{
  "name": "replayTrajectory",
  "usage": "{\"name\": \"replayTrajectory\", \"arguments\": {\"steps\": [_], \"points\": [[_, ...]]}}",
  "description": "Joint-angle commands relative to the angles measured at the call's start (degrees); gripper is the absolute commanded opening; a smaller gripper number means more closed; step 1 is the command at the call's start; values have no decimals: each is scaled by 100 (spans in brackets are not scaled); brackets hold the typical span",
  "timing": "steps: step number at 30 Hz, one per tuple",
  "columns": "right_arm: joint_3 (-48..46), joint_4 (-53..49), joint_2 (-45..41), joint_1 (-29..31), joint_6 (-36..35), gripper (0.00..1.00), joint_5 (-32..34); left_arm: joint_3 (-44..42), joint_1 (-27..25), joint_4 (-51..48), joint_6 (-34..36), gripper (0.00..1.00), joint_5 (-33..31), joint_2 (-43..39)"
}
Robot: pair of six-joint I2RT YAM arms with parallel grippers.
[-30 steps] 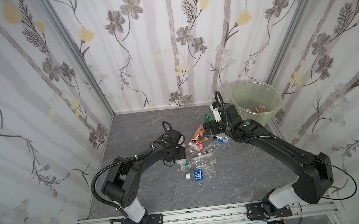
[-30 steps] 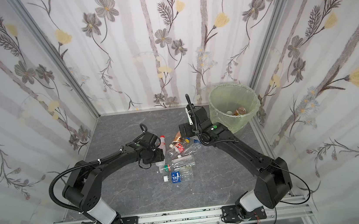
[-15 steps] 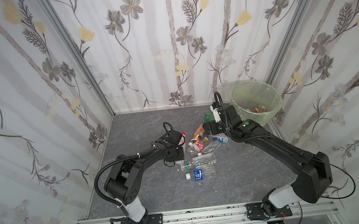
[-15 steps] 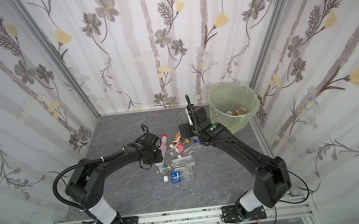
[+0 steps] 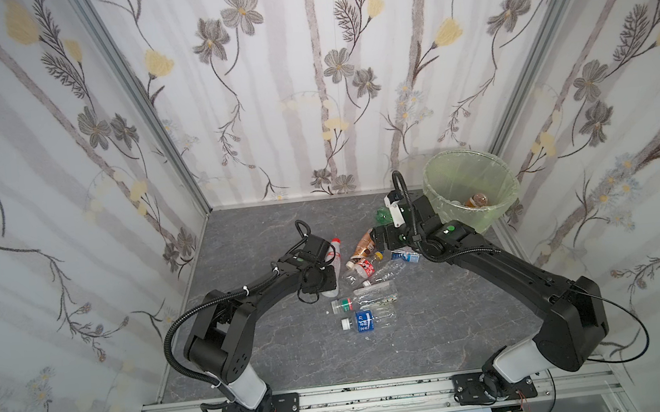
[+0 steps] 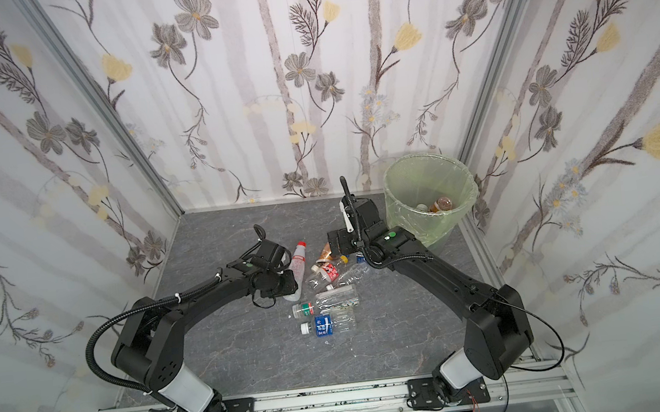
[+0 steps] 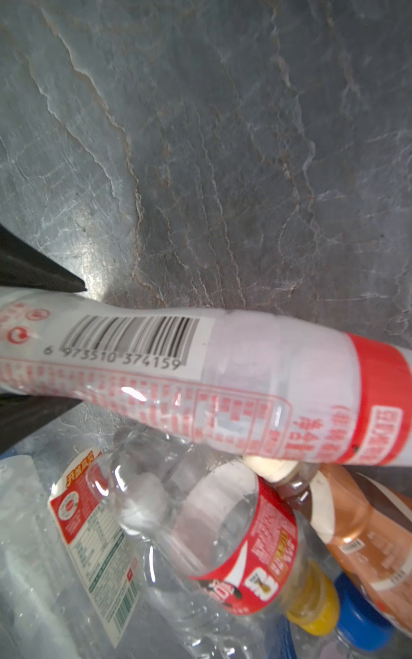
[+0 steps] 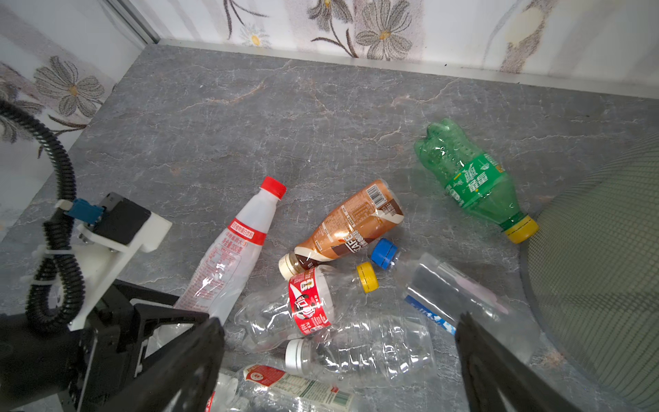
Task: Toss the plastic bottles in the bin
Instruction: 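Lift the white bottle toward the right gripper while the right gripper grasps it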
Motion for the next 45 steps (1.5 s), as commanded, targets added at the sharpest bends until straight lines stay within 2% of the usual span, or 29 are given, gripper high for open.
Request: {"name": "replayTrajectory", "arguments": {"steps": [1,10,14,20,29,45], "points": [[-30,366,95,13,199,100,-273,68,129,236,-62,43,399,-179],[-65,960,275,23,1062,100,-1025,323,387,686,-618,45,1424,-497],[-110,1350,312,20,1462,100,-1260,352,387,904,-801,45,1662,-621],[-29,1859,588,28,2001,100,-1835,340,393,1032,-912,45,1685,-820],[174,2183,1014,178,2335,100,-2175,246,391,1139,-977,46,1691,-1008],[645,2488,1685,290,2685,82,-2495,124,382,1227,-1091,46,1769,-1262]]}}
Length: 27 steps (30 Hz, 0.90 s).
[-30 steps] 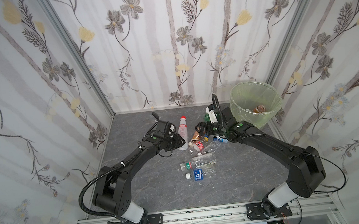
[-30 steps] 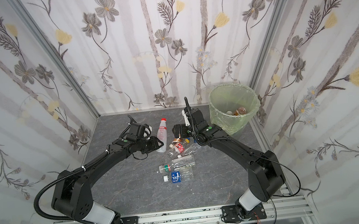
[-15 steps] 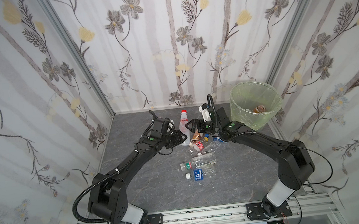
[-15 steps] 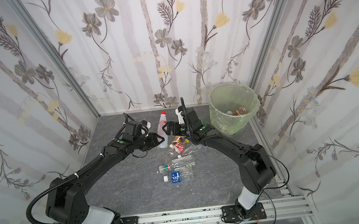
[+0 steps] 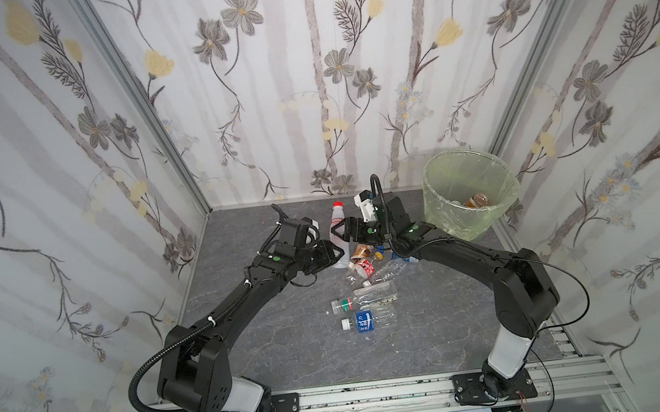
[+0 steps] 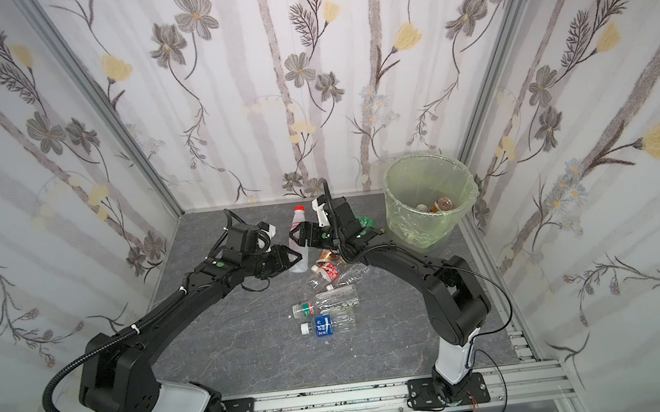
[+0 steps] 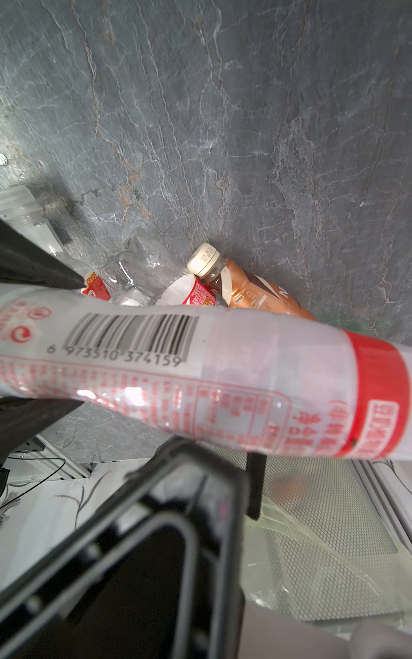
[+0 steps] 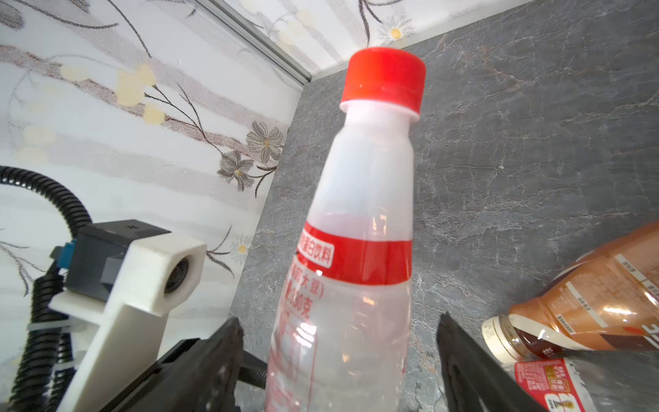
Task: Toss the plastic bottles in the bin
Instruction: 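Lift the white bottle toward the right gripper while the right gripper grasps it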
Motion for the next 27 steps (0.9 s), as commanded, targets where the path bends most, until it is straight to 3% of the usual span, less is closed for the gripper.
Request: {"name": "replayTrajectory", "arguments": {"steps": [1,13,18,27], "points": [[118,311,131,25,148,80,-135,-6,3,204,-71,47,61,-81],[379,484,341,50,302,55,-188,-39,-9,242,-135,49,107,-124],[429,439,366,43,280,48,-144,-91,-19,240,-144,58,81,-177],[838,-327,359,-176,-236,47,237,-202,21,237,-127,78,31,-397]]}}
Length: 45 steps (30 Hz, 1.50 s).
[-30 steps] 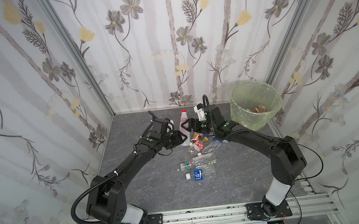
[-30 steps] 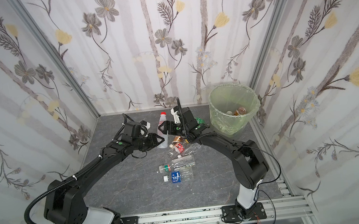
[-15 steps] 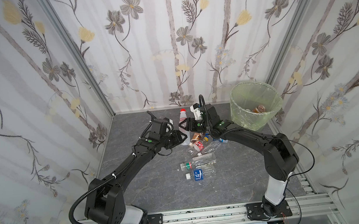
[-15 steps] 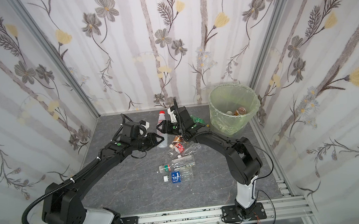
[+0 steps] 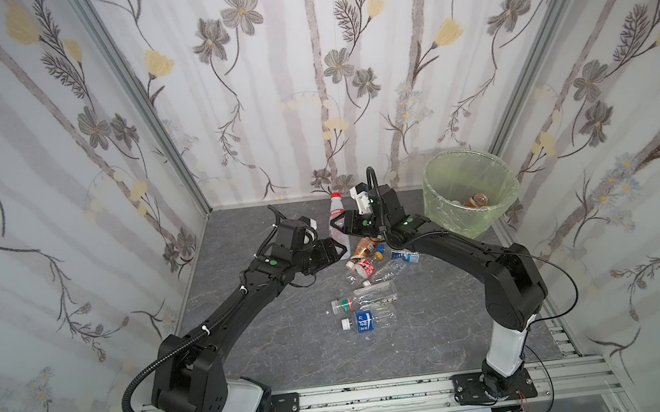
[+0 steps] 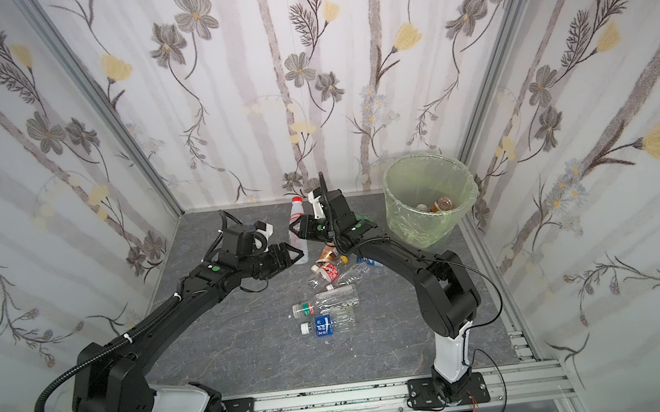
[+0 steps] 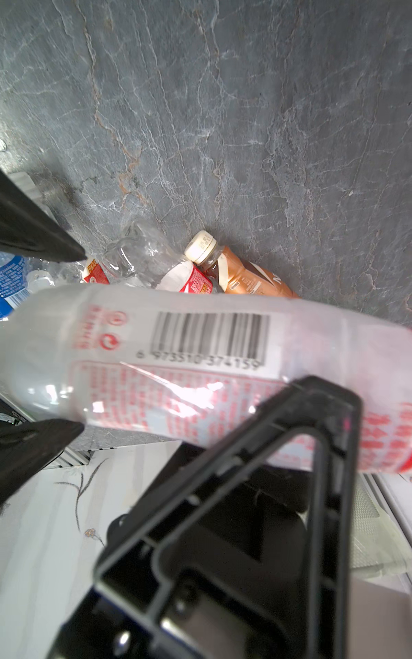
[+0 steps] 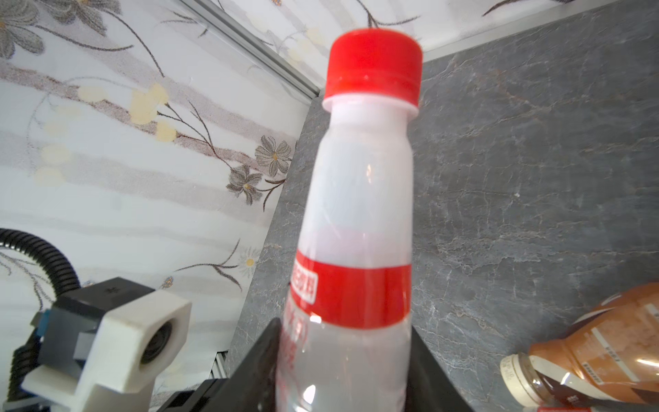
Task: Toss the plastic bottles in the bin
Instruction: 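Lift the white bottle toward the right gripper while the right gripper grasps it, then carry the white bottle over the bin with the right gripper and drop it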
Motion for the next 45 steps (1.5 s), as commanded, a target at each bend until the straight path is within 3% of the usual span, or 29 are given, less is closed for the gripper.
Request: {"name": "replayTrajectory", "arguments": {"steps": [1,7,14,25,32,36,38,44,45], "points": [[168,-239,-7,-115,-258,48,206,-50,26,71,24,81,4,-108],[438,-717,-220,-435,-550,47,321,57,50,69,68,100,9,-201],[702,-1386,-1013,-1074,-895,47,546,917,-51,71,332,100,123,-65],[904,-2155,-2888,-2790,-1397,47,1173,2721,-888,82,781,100,13,941],[1206,-2170,-3715,-3755,-1456,47,1482,3018,-1083,82,882,100,6,1208],[1256,-2094,-3615,-4007,-1407,48,1442,2966,-1099,83,911,100,-25,1192],[1092,-2014,-3350,-4058,-1348,53,1331,2922,-1093,82,916,100,-47,1182],[841,-2375,-2168,-4144,-1115,99,811,2748,-1109,82,910,100,-45,1109],[837,-2371,-2219,-4142,-1114,100,868,2689,-1103,82,918,100,-61,1077]]}}
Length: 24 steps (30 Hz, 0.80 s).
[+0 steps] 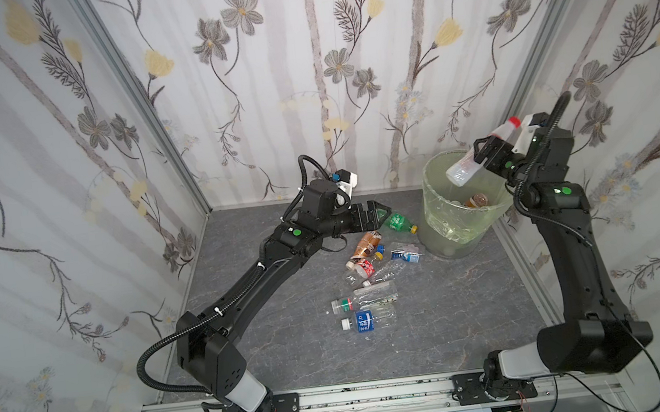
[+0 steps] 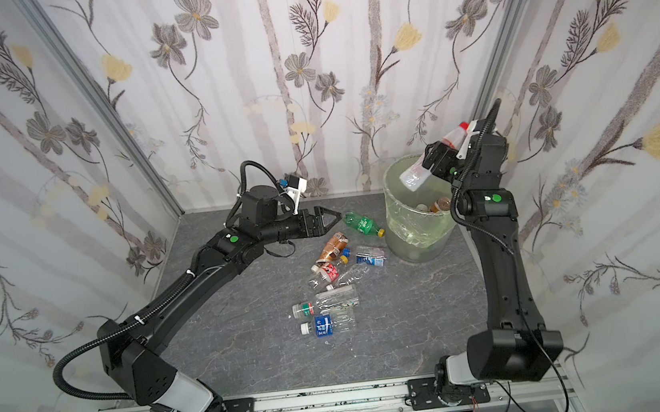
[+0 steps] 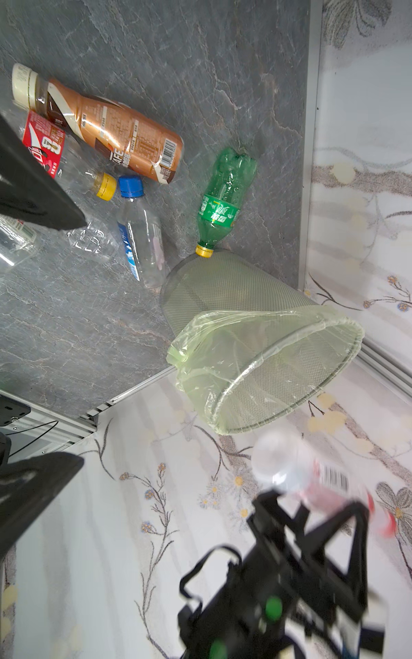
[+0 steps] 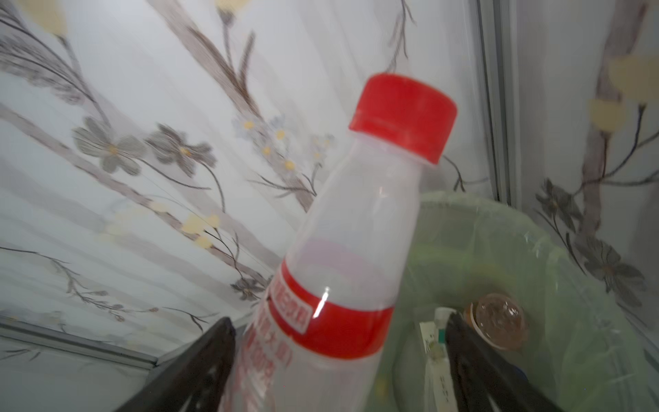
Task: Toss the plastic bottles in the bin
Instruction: 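Carry the white bottle over the bin with the right gripper and drop it, then lower the left gripper toward the clear bottles while the right withdraws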
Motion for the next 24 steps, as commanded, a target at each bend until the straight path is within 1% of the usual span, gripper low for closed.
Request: {"name": "replayTrajectory", "arguments": {"steps": [1,3,7,12,15,19,24], "points": [[48,1,-76,4,111,100,-159,-135,-2,104,57,100,-48,-112],[48,161,-506,29,57,100,1,-233,-2,104,101,100,-93,-156],[135,132,-831,62,-54,100,272,-288,-6,104,106,100,-100,-88],[-64,169,-1048,104,-82,100,205,-266,-19,106,69,100,-94,-25],[-246,265,-1138,239,-106,100,182,-357,-24,104,75,100,-158,-91],[-494,333,-1152,680,-251,100,295,-598,-4,106,67,100,-165,-170],[-725,164,-961,1501,-602,100,709,-1215,22,97,150,100,-270,-372]]}}
